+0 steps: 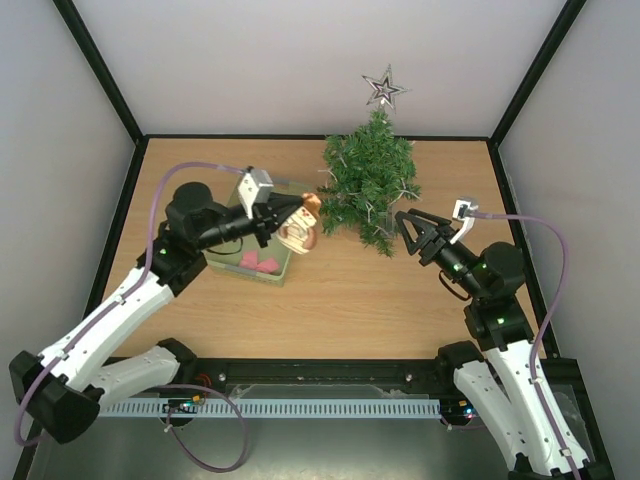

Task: Decorate the small christmas tree
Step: Pick up the decoration item from the storage box, then hang the decoration item on the Christmas tree.

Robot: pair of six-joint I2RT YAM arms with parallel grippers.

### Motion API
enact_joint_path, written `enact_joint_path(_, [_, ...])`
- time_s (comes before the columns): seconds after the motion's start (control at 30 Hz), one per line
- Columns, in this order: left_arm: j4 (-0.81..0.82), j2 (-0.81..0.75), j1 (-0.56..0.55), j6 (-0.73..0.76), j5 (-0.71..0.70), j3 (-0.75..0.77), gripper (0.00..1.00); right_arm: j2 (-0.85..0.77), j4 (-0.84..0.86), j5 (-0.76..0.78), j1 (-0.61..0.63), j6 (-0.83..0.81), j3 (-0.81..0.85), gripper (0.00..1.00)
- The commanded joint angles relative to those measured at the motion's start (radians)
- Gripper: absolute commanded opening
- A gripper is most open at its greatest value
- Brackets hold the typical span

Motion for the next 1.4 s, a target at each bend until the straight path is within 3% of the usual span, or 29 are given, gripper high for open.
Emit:
enact_joint_path(0.0, [0.121, 0.061, -0.102, 0.044, 0.032, 0.046, 0.02, -0.021, 0.077, -0.043, 0.000, -0.021, 0.030, 0.56])
enact_joint_path(0.33, [0.281, 0.218, -0.271, 0.136, -0.087, 0.135, 0.02, -0.070, 0.095, 0.080, -0.001, 0.076, 0.020, 0.61])
enact_joint_path(0.77, [0.310, 0.420, -0.277, 0.224, -0.169, 0.341, 0.02, -0.070, 0.049, 0.201, 0.000, 0.048, 0.035, 0.72])
enact_joint_path(0.93, [0.299, 0.465, -0.276, 0.245, -0.192, 0.361, 0.03, -0.070, 0.033, 0.238, 0.000, 0.045, 0.036, 0.80])
enact_joint_path(1.37, [0.220, 0.512, -0.241, 0.251, -0.214, 0.355, 0.02, -0.069, 0.011, 0.261, -0.001, 0.042, 0.035, 0.80])
